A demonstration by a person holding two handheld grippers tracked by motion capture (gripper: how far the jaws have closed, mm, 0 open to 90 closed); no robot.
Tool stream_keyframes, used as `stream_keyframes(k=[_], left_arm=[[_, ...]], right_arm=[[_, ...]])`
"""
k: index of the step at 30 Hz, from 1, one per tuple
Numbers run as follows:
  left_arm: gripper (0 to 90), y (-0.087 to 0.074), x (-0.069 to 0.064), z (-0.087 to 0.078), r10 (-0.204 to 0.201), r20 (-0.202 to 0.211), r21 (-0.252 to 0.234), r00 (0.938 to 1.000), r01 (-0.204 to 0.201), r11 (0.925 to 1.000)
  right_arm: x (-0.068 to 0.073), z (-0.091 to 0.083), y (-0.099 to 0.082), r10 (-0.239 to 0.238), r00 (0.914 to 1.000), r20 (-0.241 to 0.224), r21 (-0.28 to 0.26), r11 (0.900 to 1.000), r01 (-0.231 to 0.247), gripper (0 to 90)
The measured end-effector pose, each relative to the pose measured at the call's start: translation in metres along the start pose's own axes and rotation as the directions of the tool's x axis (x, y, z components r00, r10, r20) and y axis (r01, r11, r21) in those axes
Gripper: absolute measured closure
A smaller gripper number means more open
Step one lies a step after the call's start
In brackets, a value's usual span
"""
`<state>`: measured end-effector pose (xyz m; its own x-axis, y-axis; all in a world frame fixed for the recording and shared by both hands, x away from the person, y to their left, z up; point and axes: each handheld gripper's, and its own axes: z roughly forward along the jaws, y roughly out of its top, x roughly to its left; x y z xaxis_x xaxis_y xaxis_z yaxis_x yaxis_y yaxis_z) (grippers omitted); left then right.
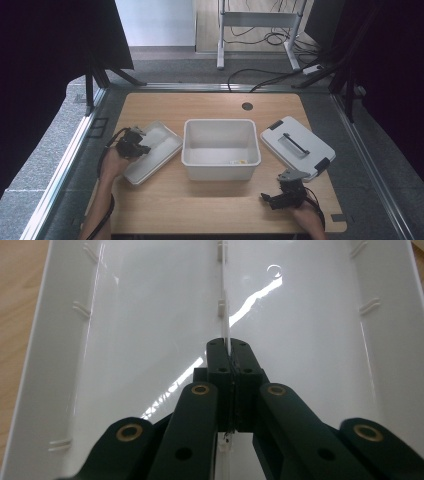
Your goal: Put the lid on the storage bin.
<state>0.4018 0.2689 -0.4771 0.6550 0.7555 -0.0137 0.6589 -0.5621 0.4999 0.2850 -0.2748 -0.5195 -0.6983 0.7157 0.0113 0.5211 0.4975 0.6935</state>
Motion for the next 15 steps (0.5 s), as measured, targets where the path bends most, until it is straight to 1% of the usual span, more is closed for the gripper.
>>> stream_keyframes(k=[1,2,8,10,11,12,15], left_arm=[[88.9,0.003,0.001,-0.007,0.01,-0.005,-0.003,0.9999,-0.01,0.9999],[88.9,0.003,0.001,-0.007,0.01,-0.005,-0.003,0.9999,-0.01,0.9999],[88.9,0.013,0.0,-0.031,0.05,-0.011,-0.017,0.9987,-0.05,0.9986],[88.9,0.017,0.0,-0.04,0.071,-0.012,-0.016,0.9974,-0.071,0.9974],[88.9,0.021,-0.001,-0.049,0.084,-0.011,-0.013,0.9964,-0.084,0.9963],[88.9,0.022,0.0,-0.054,0.095,-0.009,-0.013,0.9955,-0.095,0.9954],[88.9,0.027,0.0,-0.068,0.114,0.0,-0.016,0.9934,-0.114,0.9933]], right_arm=[[0.0,0.0,0.0,0.0,1.0,0.0,0.0,1.0,0.0,0.0],[0.0,0.0,0.0,-0.002,1.0,0.0,-0.001,1.0,0.002,0.0],[0.0,0.0,0.0,-0.002,1.0,0.0,-0.001,1.0,0.002,0.0],[0.0,0.0,0.0,-0.001,1.0,0.0,0.0,1.0,0.001,0.0],[0.0,0.0,0.0,0.0,1.0,0.0,-0.001,1.0,0.0,0.0],[0.0,0.0,0.0,-0.001,1.0,0.0,0.0,1.0,0.001,0.0],[0.0,0.0,0.0,-0.001,1.0,0.0,0.001,1.0,0.001,0.0]])
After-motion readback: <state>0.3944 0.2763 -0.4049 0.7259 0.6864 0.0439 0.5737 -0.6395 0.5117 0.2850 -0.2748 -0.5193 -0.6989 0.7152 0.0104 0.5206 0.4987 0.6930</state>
